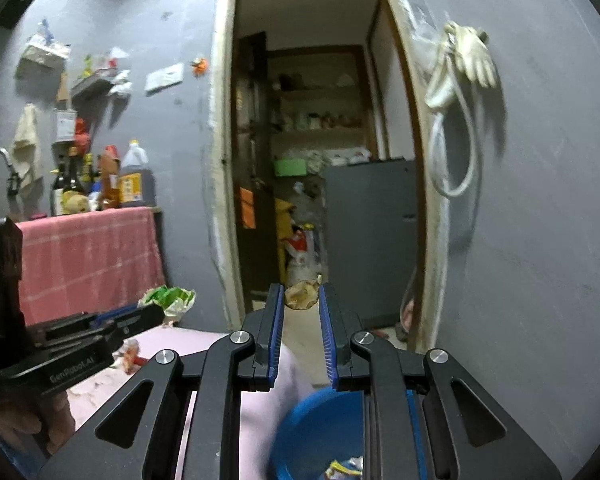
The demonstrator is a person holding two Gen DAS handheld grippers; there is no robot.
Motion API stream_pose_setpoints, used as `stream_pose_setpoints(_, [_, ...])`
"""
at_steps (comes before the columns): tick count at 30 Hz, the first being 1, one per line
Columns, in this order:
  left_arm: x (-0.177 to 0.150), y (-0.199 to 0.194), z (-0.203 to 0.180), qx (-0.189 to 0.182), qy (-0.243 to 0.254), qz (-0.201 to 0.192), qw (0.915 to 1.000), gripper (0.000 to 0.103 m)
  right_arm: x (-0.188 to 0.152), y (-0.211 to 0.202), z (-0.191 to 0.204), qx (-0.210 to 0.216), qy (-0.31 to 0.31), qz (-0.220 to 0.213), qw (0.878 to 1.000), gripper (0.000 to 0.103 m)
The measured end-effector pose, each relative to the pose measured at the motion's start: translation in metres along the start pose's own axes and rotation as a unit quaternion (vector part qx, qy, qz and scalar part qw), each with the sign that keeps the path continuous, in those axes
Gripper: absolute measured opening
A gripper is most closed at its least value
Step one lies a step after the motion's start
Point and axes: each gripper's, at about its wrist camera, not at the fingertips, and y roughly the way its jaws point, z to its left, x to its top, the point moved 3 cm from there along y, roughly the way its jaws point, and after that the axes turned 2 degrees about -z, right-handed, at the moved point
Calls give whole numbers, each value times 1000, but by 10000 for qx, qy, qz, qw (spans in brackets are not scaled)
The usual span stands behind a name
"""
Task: Collect trash
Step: 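Carry both items over the blue basin and open both grippers to drop them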
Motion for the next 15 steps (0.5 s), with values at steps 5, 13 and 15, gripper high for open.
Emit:
stream_pose_setpoints(5, [-12, 36, -9, -204, -220, 564, 9980, 13, -19, 11, -32, -205, 335, 416, 9984, 16])
stream_pose_setpoints(13, [-35, 80, -19, -415, -453, 1362, 9888, 13, -45, 25, -62, -365, 738, 939, 9922, 16])
stream_pose_setpoints(15, [-42, 88, -21, -456, -471, 1511, 9863, 13, -50, 28, -66, -385, 817, 1043, 9904, 18])
